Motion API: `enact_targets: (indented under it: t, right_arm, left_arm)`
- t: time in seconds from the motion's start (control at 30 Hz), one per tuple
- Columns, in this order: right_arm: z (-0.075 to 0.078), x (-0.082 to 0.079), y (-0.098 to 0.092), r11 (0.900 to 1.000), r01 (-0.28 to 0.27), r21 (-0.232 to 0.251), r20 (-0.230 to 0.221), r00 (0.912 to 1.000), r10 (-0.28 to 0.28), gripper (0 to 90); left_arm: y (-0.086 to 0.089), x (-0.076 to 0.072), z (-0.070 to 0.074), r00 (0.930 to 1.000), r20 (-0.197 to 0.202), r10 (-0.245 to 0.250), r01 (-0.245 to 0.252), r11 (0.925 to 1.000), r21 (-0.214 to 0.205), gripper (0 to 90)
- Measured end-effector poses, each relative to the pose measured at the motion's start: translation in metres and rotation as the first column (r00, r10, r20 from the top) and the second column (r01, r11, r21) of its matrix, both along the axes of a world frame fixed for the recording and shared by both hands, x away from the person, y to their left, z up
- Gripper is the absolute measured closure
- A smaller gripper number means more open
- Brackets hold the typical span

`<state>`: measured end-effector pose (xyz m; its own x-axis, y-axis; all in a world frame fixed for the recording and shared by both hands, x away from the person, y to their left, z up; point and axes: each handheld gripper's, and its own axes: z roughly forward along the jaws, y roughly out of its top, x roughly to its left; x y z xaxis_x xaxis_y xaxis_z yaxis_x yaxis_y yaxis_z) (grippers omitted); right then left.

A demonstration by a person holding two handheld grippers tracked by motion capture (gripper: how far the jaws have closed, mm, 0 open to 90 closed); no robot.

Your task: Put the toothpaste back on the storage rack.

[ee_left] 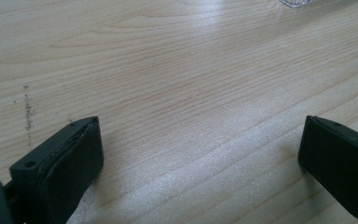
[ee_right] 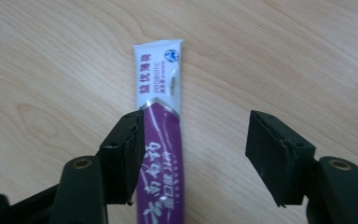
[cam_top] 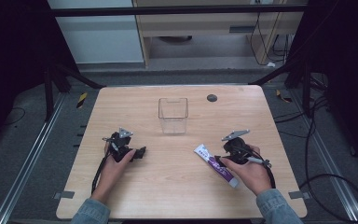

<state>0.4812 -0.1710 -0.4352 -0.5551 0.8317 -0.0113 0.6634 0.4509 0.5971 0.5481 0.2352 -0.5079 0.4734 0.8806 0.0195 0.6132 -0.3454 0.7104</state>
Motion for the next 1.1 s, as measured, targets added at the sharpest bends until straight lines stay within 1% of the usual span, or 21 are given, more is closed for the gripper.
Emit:
enact_targets:
  t: [0.03,0.07,0.23,0.27,0.37,0.43,0.5,0.53,0.63,0.7,0.77,0.87,0.9,0.93,0.97,1.03,1.1]
  right_arm:
    - [0.002,-0.001,0.003,1.0,-0.007,0.005,-0.015,0.9999,0.007,41.1]
    - [0.002,-0.001,0.003,0.9999,-0.012,0.0,-0.013,0.9998,0.012,41.7]
    - [-0.001,-0.001,0.009,0.9997,-0.026,-0.006,-0.039,0.9989,0.026,43.6]
    - [-0.002,-0.001,0.011,0.9994,-0.032,-0.013,-0.046,0.9984,0.031,43.9]
    - [-0.002,0.001,0.015,0.9991,-0.042,-0.011,-0.075,0.9963,0.041,43.9]
    - [-0.001,0.003,0.017,0.9988,-0.047,-0.017,-0.085,0.9953,0.045,42.3]
    - [-0.002,0.006,0.021,0.9985,-0.047,-0.03,-0.09,0.995,0.044,38.4]
    - [-0.001,0.007,0.023,0.9983,-0.05,-0.032,-0.099,0.994,0.046,37.2]
    - [-0.002,0.009,0.03,0.9962,-0.057,-0.065,-0.094,0.9943,0.051,31.2]
    - [-0.003,0.01,0.033,0.9961,-0.048,-0.074,-0.076,0.9962,0.042,30.0]
    - [-0.004,0.011,0.035,0.9961,-0.048,-0.075,-0.087,0.9954,0.041,29.4]
    - [-0.005,0.014,0.039,0.9947,-0.062,-0.082,-0.105,0.993,0.053,31.5]
    - [-0.004,0.015,0.04,0.9945,-0.066,-0.081,-0.1,0.9933,0.058,34.4]
    - [-0.004,0.015,0.04,0.9945,-0.066,-0.081,-0.1,0.9933,0.058,34.4]
    - [-0.004,0.019,0.042,0.9946,-0.073,-0.075,-0.103,0.9925,0.065,37.5]
    - [-0.005,0.022,0.044,0.9926,-0.085,-0.087,-0.109,0.9912,0.075,40.1]
    - [-0.008,0.025,0.045,0.9923,-0.086,-0.089,-0.119,0.99,0.075,41.5]
  left_arm:
    - [0.0,0.0,0.0,1.0,0.0,0.002,-0.002,1.0,0.0,0.0]
    - [0.0,0.0,0.0,1.0,0.0,0.002,-0.002,1.0,-0.001,0.0]
    - [0.0,0.0,0.0,1.0,0.0,0.002,-0.002,1.0,0.0,0.0]
    - [0.0,0.0,0.0,1.0,0.0,0.002,-0.002,1.0,0.0,0.0]
    - [0.0,0.0,0.0,1.0,0.0,0.002,-0.002,1.0,0.0,0.0]
    - [0.0,0.0,0.0,1.0,-0.001,0.002,-0.002,1.0,0.0,0.0]
    - [-0.001,0.0,0.0,1.0,0.0,0.005,-0.005,1.0,-0.003,0.0]
    - [-0.001,0.001,0.0,1.0,0.0,0.005,-0.005,1.0,-0.002,0.0]
    - [-0.001,0.001,0.0,1.0,0.0,0.006,-0.006,1.0,-0.003,0.0]
    - [-0.001,0.001,0.0,1.0,0.0,0.006,-0.006,1.0,-0.003,0.0]
    - [-0.001,0.001,0.0,1.0,0.001,0.006,-0.006,1.0,-0.003,0.0]
    - [-0.001,0.001,0.0,1.0,0.001,0.006,-0.006,1.0,-0.003,0.0]
    - [-0.001,0.001,0.0,1.0,0.001,0.006,-0.006,1.0,-0.004,0.0]
    - [-0.001,0.001,0.0,1.0,0.001,0.006,-0.006,1.0,-0.004,0.0]
    - [-0.001,0.001,0.0,1.0,0.001,0.008,-0.008,1.0,-0.005,0.0]
    - [-0.001,0.001,0.0,1.0,0.001,0.008,-0.008,1.0,-0.005,0.0]
    - [-0.001,0.001,0.0,1.0,0.001,0.007,-0.007,1.0,-0.004,0.0]
